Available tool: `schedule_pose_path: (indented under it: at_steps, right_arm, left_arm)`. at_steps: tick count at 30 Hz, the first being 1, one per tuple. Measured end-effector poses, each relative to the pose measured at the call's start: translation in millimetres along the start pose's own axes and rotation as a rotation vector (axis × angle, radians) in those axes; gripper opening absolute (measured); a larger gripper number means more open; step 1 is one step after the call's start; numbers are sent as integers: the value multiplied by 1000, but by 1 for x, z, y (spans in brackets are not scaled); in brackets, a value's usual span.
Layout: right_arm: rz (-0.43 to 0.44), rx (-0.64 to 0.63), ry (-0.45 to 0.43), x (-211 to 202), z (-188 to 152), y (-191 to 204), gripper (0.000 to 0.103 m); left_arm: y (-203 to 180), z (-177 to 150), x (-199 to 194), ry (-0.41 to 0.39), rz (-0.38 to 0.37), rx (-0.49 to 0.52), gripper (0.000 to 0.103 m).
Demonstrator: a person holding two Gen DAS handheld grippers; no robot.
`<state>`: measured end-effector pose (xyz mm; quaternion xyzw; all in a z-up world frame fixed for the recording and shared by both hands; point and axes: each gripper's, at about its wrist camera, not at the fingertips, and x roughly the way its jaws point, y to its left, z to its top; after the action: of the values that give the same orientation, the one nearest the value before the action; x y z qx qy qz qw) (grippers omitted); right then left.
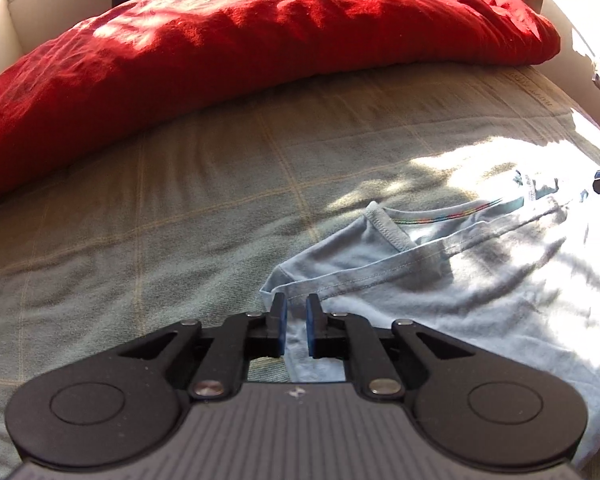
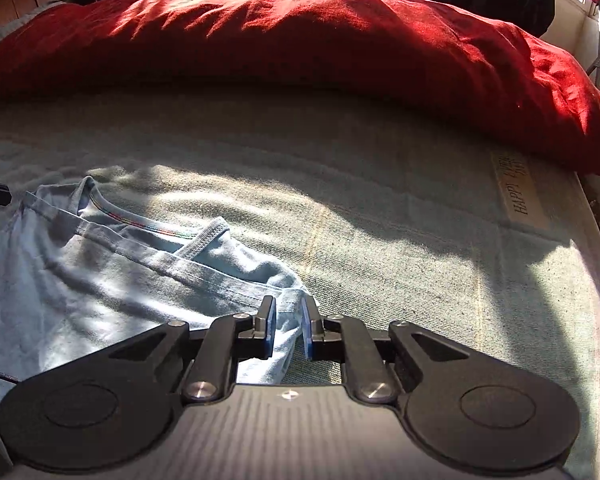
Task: Fold clothes
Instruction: 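Move both open grippers to the folded edge of the shirt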
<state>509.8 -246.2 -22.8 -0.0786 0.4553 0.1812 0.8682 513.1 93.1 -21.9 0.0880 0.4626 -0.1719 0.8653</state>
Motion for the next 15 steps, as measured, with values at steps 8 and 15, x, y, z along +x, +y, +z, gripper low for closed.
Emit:
schedule_pose_path:
  at_steps: [8,15]
  right_arm:
    - [158,-196,55,39,-16,76,24]
    - [115,-85,11,60,-2,58,24]
  left_arm:
    - [-67,-11,31,37,-227,163,17]
    - [-54,10,71,-26,-166,76,18]
